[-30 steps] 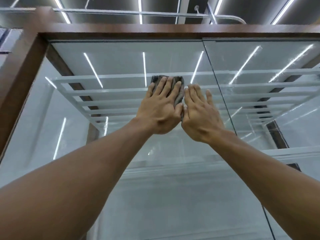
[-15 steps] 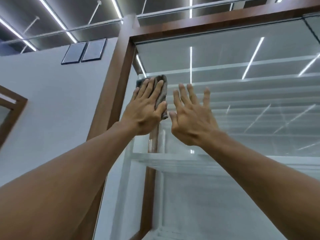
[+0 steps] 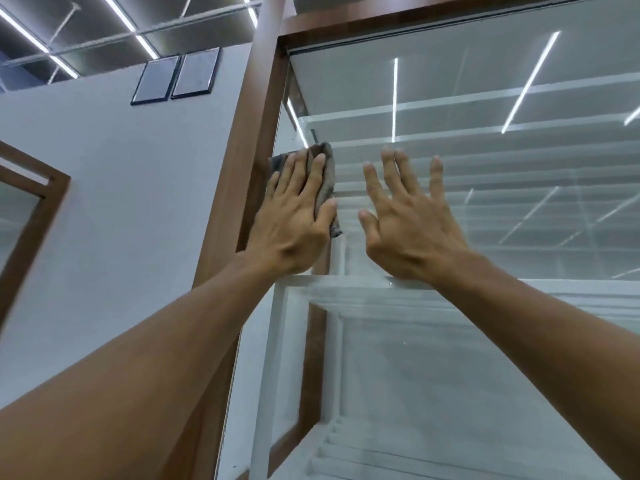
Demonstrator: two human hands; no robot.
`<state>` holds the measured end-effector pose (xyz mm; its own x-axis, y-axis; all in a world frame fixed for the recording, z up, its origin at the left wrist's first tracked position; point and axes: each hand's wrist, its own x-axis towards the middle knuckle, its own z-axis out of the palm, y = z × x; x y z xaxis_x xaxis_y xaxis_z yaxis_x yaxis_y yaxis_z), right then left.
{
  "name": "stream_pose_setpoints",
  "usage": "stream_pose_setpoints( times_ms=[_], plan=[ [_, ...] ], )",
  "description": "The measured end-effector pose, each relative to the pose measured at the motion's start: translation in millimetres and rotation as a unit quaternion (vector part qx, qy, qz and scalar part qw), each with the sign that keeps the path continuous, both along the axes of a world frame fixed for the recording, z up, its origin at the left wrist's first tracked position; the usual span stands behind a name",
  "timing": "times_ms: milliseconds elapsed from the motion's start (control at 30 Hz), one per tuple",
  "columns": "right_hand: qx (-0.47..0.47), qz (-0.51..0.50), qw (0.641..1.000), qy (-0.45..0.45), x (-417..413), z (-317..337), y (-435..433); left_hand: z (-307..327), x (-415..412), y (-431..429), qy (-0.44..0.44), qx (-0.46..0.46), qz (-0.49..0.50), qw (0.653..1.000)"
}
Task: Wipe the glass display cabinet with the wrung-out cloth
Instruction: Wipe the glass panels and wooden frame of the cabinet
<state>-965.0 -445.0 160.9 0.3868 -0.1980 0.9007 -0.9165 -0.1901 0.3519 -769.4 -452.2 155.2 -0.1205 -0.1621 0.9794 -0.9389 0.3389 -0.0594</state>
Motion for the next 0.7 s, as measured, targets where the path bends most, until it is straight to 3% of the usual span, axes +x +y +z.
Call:
stream_pose_setpoints(
  times_ms=[100, 233, 400, 467, 600, 700],
  plan=[
    [0.004, 0.014, 1.000, 0.023, -7.0, -5.4, 0.9, -29.5, -27.2, -4.0, 0.040, -0.007, 0.005, 0.999],
    [-0.011, 0.030, 0.999, 0.018, -32.1, -9.9, 1.6, -18.5, -40.0, 1.2, -0.090, -0.023, 0.009, 0.996],
    [-0.008, 0.017, 0.999, -0.045, -83.1, -16.3, 6.7, 14.7, -66.2, 0.2, 0.056, 0.003, 0.025, 0.998],
    [-0.004, 0.007, 0.998, -0.061, -98.1, -17.5, 9.6, 8.3, -97.1, 2.7, 0.024, -0.008, 0.013, 1.000],
    [-0.008, 0.011, 0.996, -0.086, -127.5, -21.6, 11.9, -36.1, -111.5, 3.7, -0.135, -0.030, 0.012, 0.990],
    [-0.007, 0.009, 0.996, -0.090, -149.8, -24.6, 12.9, -18.6, -107.3, 5.4, -0.112, -0.019, 0.023, 0.993]
  ],
)
